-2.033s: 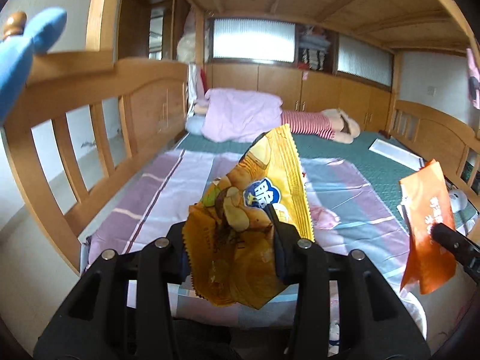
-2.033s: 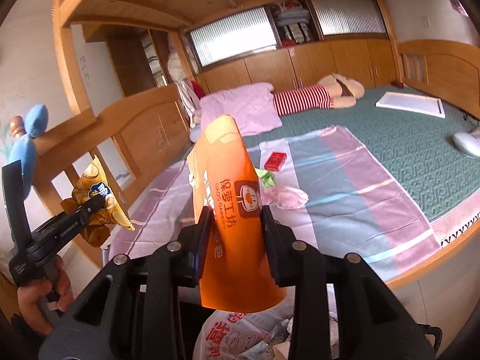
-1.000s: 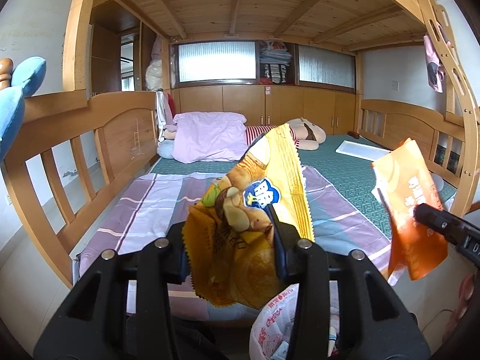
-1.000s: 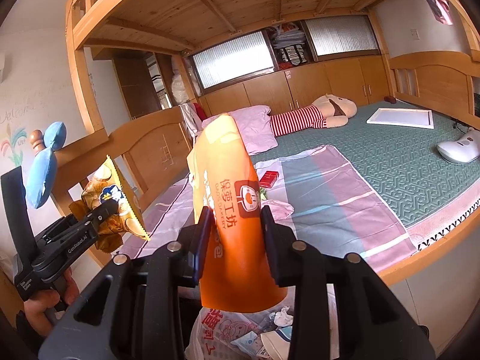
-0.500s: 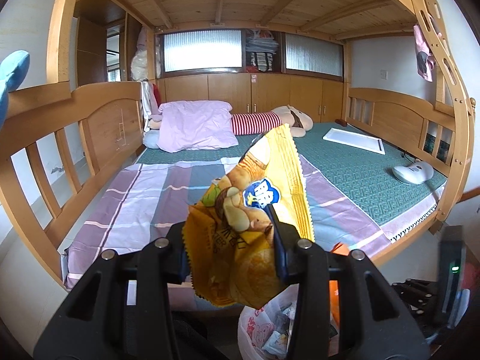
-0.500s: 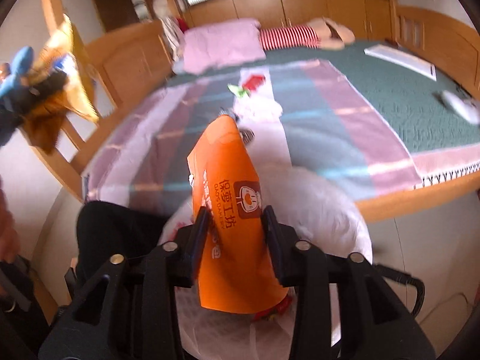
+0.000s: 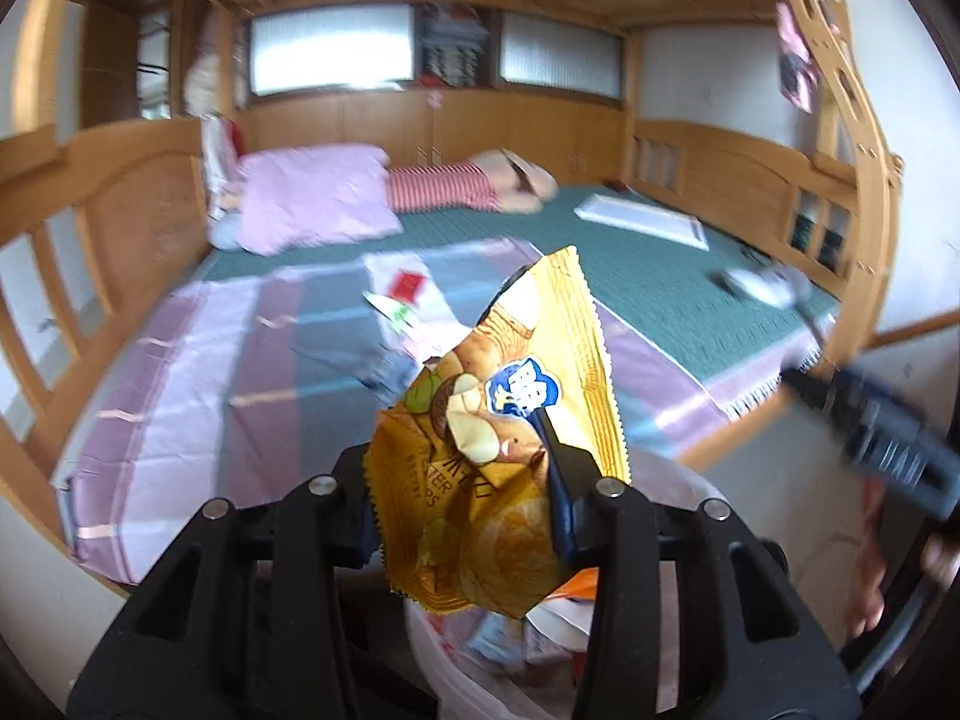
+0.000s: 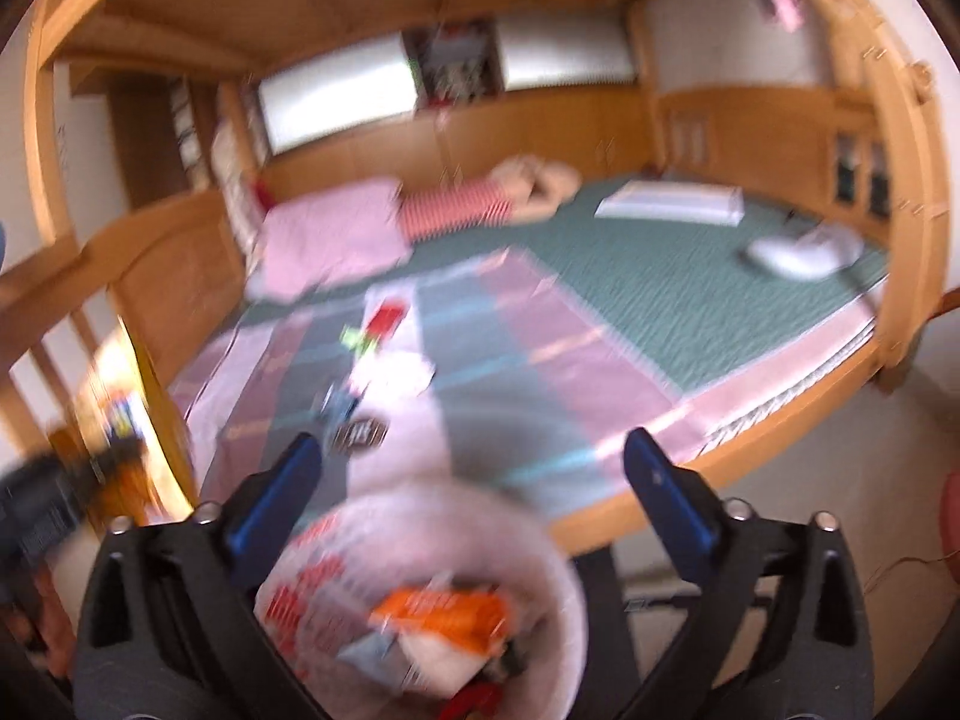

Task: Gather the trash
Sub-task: 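Release the orange bag with the right tool while the left tool releases the yellow chip bag, then move both tools back toward the items on the bed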

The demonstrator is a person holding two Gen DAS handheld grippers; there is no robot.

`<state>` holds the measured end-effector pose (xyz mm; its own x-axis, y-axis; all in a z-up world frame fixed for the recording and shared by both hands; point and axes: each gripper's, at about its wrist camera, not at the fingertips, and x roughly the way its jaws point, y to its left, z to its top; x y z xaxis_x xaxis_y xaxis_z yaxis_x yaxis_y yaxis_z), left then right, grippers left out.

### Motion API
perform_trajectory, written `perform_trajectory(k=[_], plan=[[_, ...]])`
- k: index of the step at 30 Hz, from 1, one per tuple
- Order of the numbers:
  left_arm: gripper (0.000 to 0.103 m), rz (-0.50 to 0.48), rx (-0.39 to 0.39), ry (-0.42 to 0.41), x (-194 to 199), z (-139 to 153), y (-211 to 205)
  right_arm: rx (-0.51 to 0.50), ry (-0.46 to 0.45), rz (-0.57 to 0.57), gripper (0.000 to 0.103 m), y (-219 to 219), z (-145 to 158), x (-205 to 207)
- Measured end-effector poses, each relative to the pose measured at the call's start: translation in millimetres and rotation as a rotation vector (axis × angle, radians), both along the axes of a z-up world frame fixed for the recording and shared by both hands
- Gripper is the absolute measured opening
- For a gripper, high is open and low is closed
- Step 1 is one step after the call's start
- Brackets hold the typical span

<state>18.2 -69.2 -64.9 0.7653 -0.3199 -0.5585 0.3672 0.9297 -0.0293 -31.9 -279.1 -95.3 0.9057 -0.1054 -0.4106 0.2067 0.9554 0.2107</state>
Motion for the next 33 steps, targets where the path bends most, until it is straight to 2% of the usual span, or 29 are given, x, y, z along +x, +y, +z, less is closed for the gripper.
perform_trajectory(k=[2,4,5,7,8,9,12,17,19,21,24,27,29,31,32,33], plan=[[0.044,-0.072,0.002,0.052,1.3,-13.1,-10.2,-0.026,-0.018,-0.018,0.1,-2.0,4.4,-2.1],[0.05,-0.144,-0.005,0.105,1.7,-25.2,-18.6,-0.063,-0.039,-0.042,0.1,-2.6,7.4,-4.8],[0.055,-0.181,-0.01,0.132,1.1,-31.7,-23.3,-0.078,-0.047,-0.054,0.1,-2.6,8.3,-5.3],[0.073,-0.222,-0.003,0.158,-0.9,-41.1,-32.4,-0.09,-0.052,-0.071,0.1,-4.0,7.8,-4.5],[0.086,-0.226,0.0,0.158,-1.6,-42.8,-35.0,-0.091,-0.052,-0.077,0.1,-5.5,7.2,-3.8],[0.091,-0.229,0.001,0.152,-2.6,-44.1,-36.4,-0.091,-0.053,-0.086,0.1,-6.9,6.6,-3.3],[0.096,-0.227,-0.008,0.143,-2.3,-44.6,-36.2,-0.075,-0.063,-0.126,0.1,-10.3,4.0,-3.2],[0.099,-0.164,-0.021,0.099,3.7,-41.5,-23.2,0.024,-0.194,-0.163,0.1,-16.9,1.7,-17.4],[0.099,-0.116,-0.025,0.068,7.2,-41.0,-13.8,0.021,-0.177,-0.181,0.1,-19.2,5.5,-11.8],[0.099,-0.065,-0.042,0.043,14.9,-41.7,-2.0,-0.022,-0.155,-0.193,0.1,-17.2,8.1,-1.6],[0.099,0.033,-0.086,0.019,35.4,-46.2,22.7,-0.064,-0.18,-0.224,0.1,-9.4,12.3,10.8],[0.099,0.141,-0.117,0.036,66.9,-57.4,51.6,-0.019,-0.151,-0.144,0.099,-4.7,13.1,36.7],[0.099,0.214,-0.149,0.081,96.2,-70.1,73.4,-0.021,-0.084,-0.065,0.09,5.8,12.5,65.9],[0.098,0.295,-0.172,0.116,130.1,-81.9,92.3,-0.069,-0.006,-0.009,0.073,20.0,10.8,96.7],[0.092,0.318,-0.165,0.121,141.3,-85.9,97.4,-0.091,0.032,0.028,0.066,28.0,8.1,114.7],[0.082,0.339,-0.146,0.125,154.6,-90.6,101.0,-0.099,0.059,0.051,0.055,33.6,5.2,128.1]])
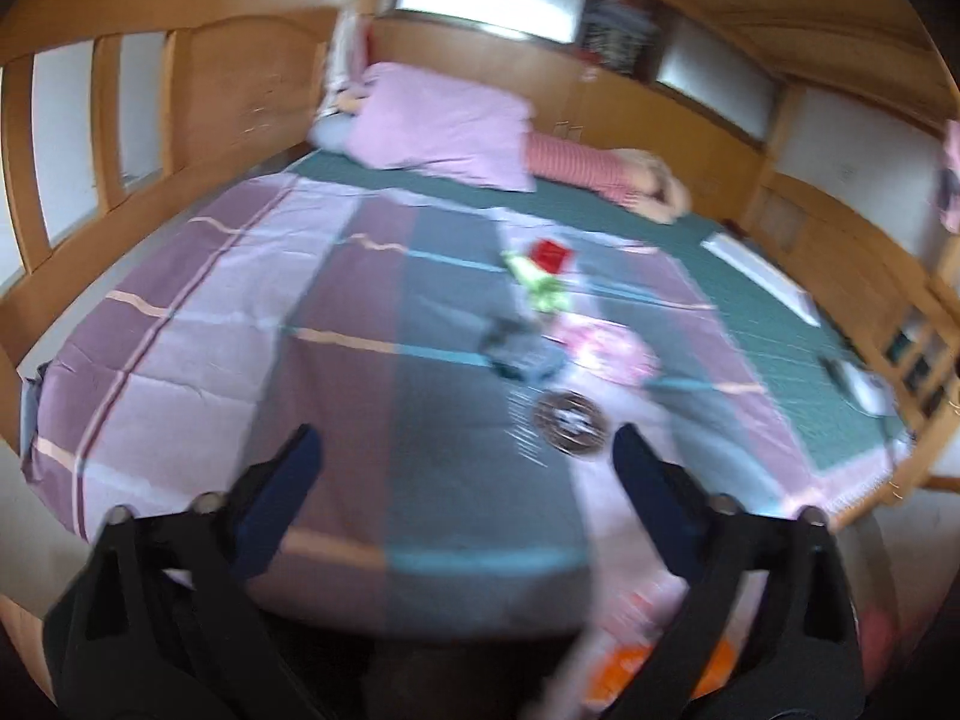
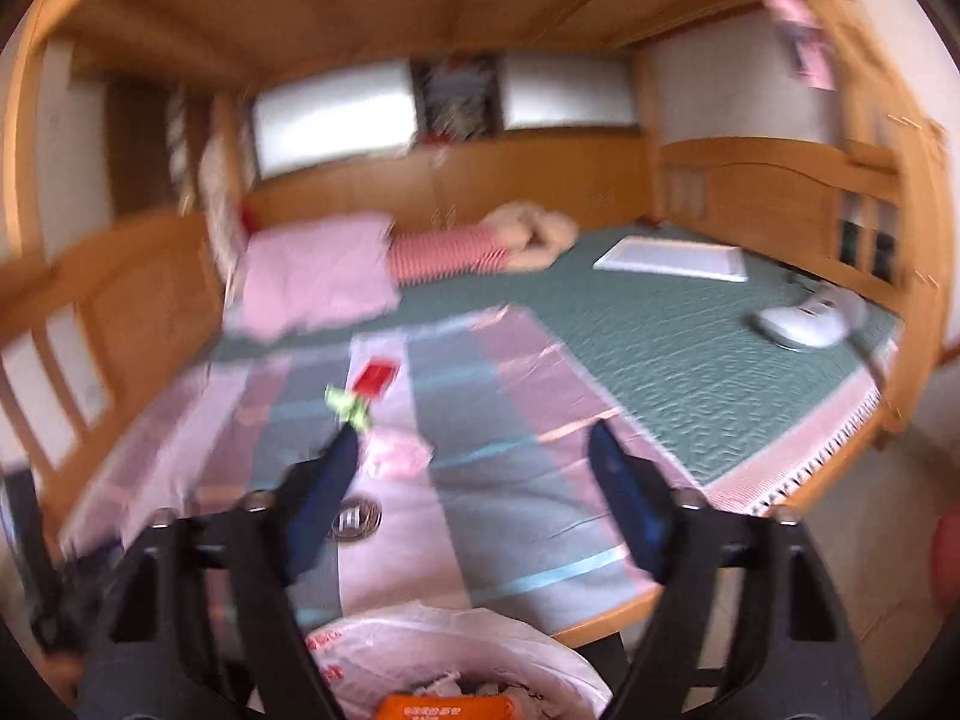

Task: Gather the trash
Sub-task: 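Move both tools back toward the items on the bed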

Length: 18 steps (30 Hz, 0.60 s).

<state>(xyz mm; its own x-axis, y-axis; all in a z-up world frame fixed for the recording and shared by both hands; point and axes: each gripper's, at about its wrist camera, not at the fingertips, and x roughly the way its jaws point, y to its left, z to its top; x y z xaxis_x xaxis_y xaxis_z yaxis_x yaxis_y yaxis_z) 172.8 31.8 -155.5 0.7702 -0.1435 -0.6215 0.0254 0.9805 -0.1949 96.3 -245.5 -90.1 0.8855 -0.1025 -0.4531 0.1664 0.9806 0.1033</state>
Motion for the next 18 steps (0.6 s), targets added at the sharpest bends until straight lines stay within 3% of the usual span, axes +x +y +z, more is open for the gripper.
perform_trajectory(k=[3,6,8,9,10,13,18], plan=[[0.072,0.057,0.085,0.079,48.5,-26.1,9.0,0.037,0.122,0.107,0.04,17.1,-16.2,57.9],[0.072,0.105,0.085,0.136,75.9,-53.3,22.3,0.036,0.231,0.171,0.04,39.1,-36.4,117.7],[0.072,0.208,0.094,0.213,82.2,-67.3,34.7,0.033,0.3,0.257,0.04,63.8,-52.2,158.5],[0.072,0.253,0.061,0.242,82.8,-71.5,44.0,0.044,0.329,0.295,0.04,73.3,-58.2,172.3],[0.072,0.301,0.013,0.247,80.7,-73.3,55.2,0.06,0.377,0.339,0.04,89.6,-69.3,195.5],[0.079,0.474,0.013,0.227,71.7,-70.5,79.6,0.034,0.443,0.389,0.04,127.2,-93.0,238.3],[0.086,0.583,-0.01,0.211,63.2,-69.2,98.8,-0.118,0.536,0.371,0.053,170.9,-137.1,293.1]])
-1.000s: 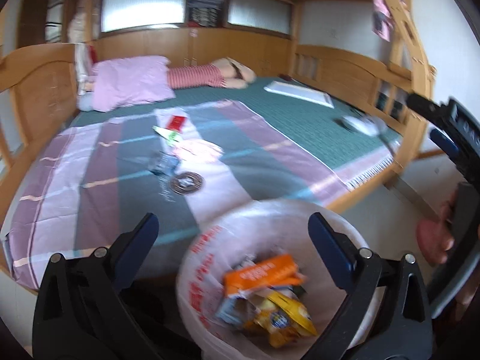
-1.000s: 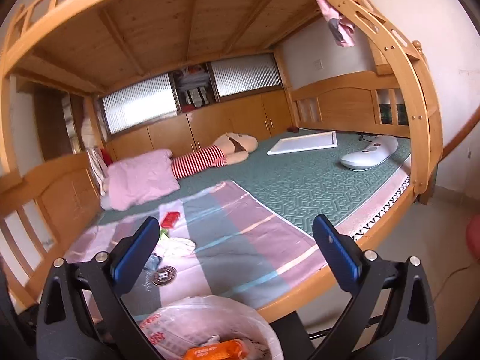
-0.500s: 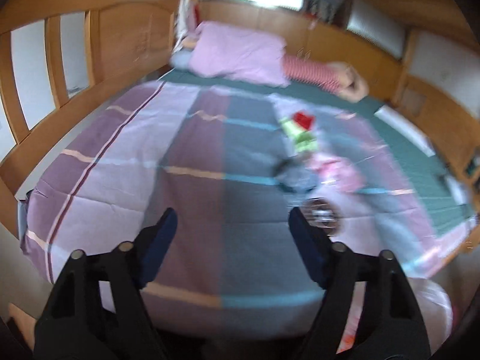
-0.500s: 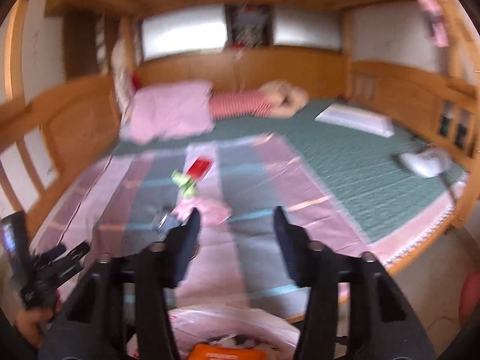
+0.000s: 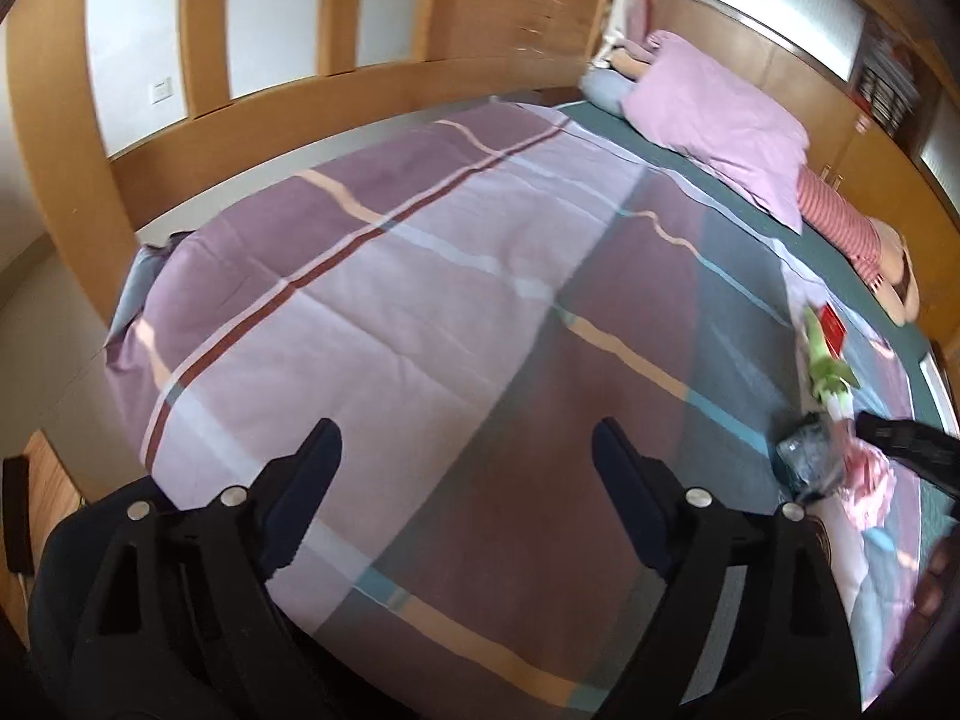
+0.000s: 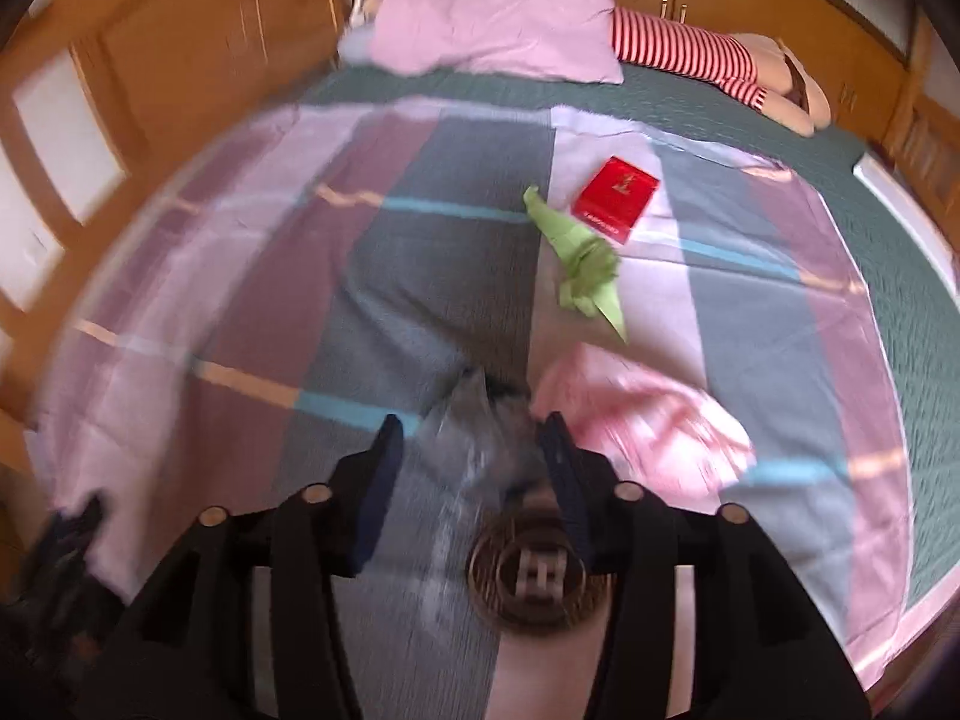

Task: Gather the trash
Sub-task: 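Move both tools back toward the items on the bed, then grasp the white tissue with the right tool while the left tool grasps the black bag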

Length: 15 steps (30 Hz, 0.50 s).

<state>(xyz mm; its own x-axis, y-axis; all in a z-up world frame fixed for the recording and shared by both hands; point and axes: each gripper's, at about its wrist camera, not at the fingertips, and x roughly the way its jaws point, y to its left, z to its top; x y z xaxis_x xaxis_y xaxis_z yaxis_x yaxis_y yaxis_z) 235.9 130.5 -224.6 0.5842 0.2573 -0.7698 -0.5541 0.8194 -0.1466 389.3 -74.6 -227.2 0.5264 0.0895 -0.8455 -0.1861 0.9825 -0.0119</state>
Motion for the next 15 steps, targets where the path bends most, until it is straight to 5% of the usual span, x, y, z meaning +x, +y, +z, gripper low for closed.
perform_trajectory(k=[2,4,8,12,15], plan=[[0.087,0.023,-0.016,0.001,-4.7,0.3,3.6,-0.054,0.032,-0.013,0.052,6.7,-17.4,8.2],[0.087,0.051,-0.033,0.001,-7.8,0.3,8.5,-0.046,0.051,0.002,0.028,11.0,-25.0,5.7],[0.088,0.138,-0.09,-0.015,-13.6,-3.8,25.2,0.179,0.071,0.169,0.026,23.5,-6.6,-23.1],[0.088,0.155,-0.134,-0.01,-18.4,-8.8,31.5,0.408,0.098,0.357,0.062,13.6,23.3,-43.6],[0.09,0.14,-0.14,-0.008,-17.5,-9.7,29.2,0.264,-0.063,0.176,0.072,-21.2,47.9,-31.6]])
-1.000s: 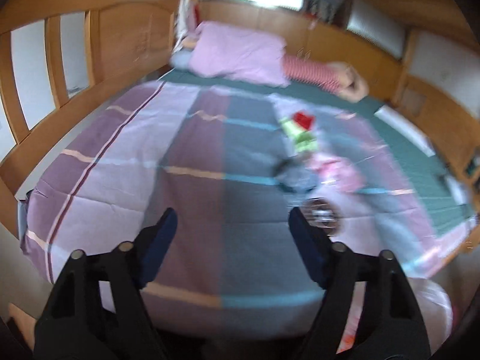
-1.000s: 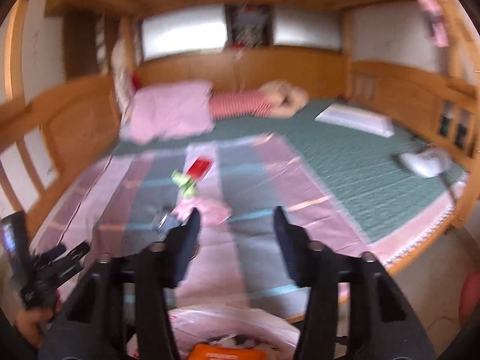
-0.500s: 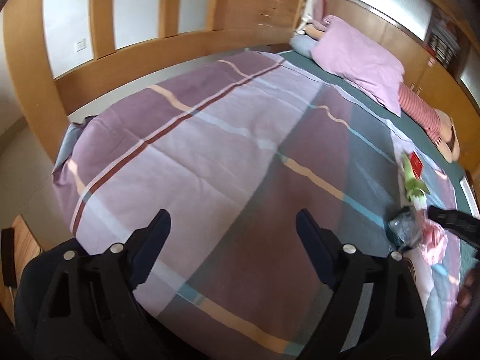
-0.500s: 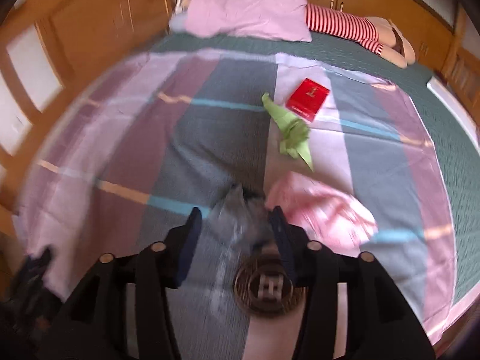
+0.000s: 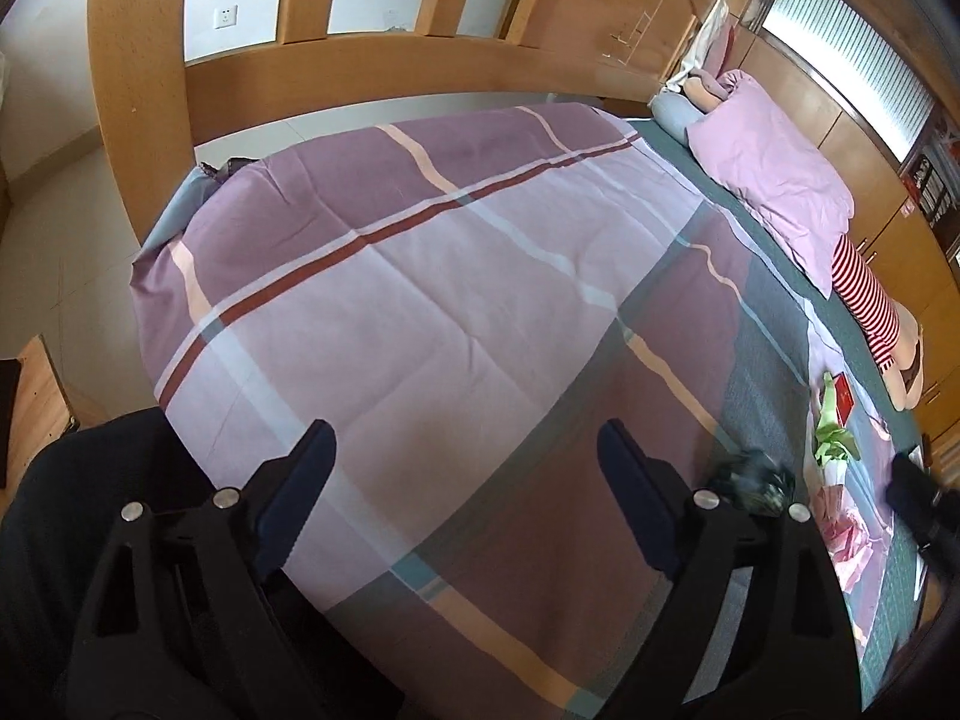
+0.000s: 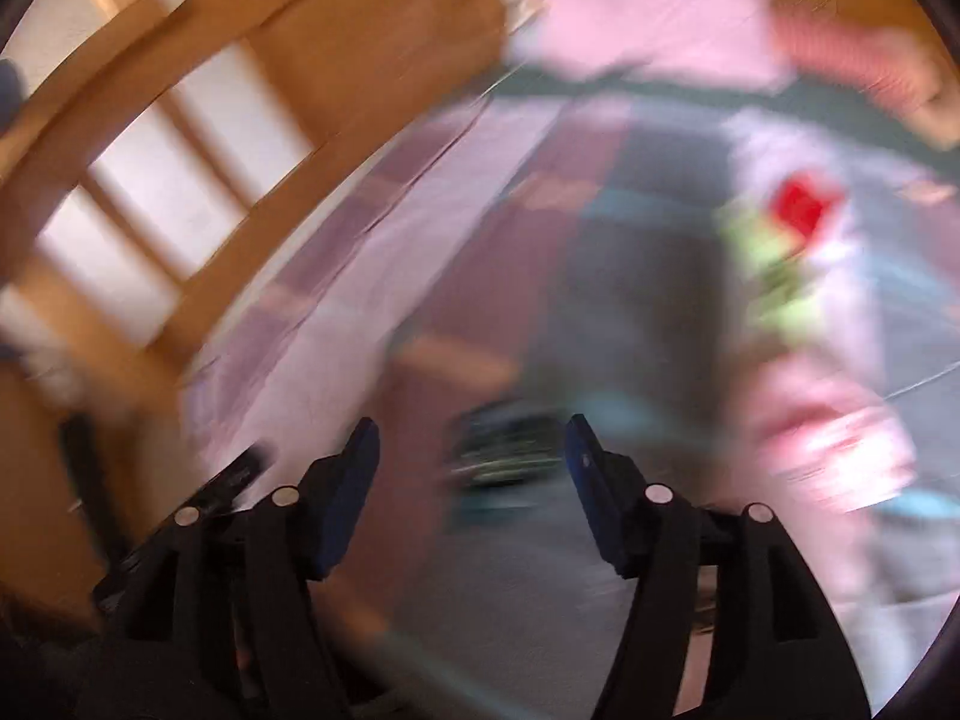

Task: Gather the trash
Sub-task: 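Grasp the white tissue with the right tool while the left tool grasps the black bag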

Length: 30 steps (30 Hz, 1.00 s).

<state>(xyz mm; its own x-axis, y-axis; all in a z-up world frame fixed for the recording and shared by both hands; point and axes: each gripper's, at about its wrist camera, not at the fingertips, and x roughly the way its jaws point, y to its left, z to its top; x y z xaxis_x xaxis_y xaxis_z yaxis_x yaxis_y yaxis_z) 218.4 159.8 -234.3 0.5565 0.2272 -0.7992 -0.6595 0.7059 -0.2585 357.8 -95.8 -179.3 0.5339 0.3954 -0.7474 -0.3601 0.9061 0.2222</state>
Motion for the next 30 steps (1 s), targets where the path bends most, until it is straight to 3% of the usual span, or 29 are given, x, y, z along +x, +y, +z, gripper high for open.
perform_trajectory(k=[2,4,7,10,11,15,17,18,19,24,27,30], plan=[[0.09,-0.02,-0.01,0.002,2.4,-1.4,-3.9,-0.138,-0.015,-0.215,0.081,-30.2,-1.5,25.7],[0.09,-0.046,-0.013,0.01,6.1,-2.7,-9.9,-0.232,0.023,-0.331,0.085,-57.4,-17.9,51.0],[0.091,-0.075,-0.014,0.016,10.7,-4.3,-17.1,-0.301,0.135,-0.367,0.085,-75.7,-55.1,72.6],[0.091,-0.091,-0.017,0.015,13.8,-5.4,-22.2,-0.319,0.197,-0.311,0.084,-68.4,-85.1,76.7],[0.091,-0.096,-0.015,0.017,15.0,-5.8,-24.1,-0.333,0.198,-0.296,0.082,-64.8,-89.8,76.3],[0.091,-0.108,-0.008,0.026,17.7,-7.4,-27.9,-0.383,0.167,-0.207,0.049,-44.2,-93.2,56.7],[0.091,-0.105,-0.01,0.019,17.8,-7.0,-27.0,-0.383,0.164,-0.168,0.037,-36.5,-89.2,44.0],[0.091,-0.104,-0.013,0.011,17.6,-6.4,-26.9,-0.364,0.168,-0.143,0.022,-34.7,-87.3,37.9],[0.091,-0.104,-0.017,0.004,16.7,-5.7,-26.6,-0.336,0.173,-0.127,0.019,-34.1,-83.1,30.0],[0.091,-0.143,-0.061,-0.053,22.2,-1.8,-29.1,-0.32,0.105,-0.144,0.017,-36.1,-52.1,-11.8],[0.091,-0.255,-0.105,-0.073,42.2,0.1,-44.1,-0.291,0.037,-0.185,0.017,-46.8,-25.1,-43.5],[0.092,-0.43,-0.108,-0.057,67.9,-2.9,-77.9,-0.235,-0.023,-0.23,0.017,-61.9,-1.9,-78.2]])
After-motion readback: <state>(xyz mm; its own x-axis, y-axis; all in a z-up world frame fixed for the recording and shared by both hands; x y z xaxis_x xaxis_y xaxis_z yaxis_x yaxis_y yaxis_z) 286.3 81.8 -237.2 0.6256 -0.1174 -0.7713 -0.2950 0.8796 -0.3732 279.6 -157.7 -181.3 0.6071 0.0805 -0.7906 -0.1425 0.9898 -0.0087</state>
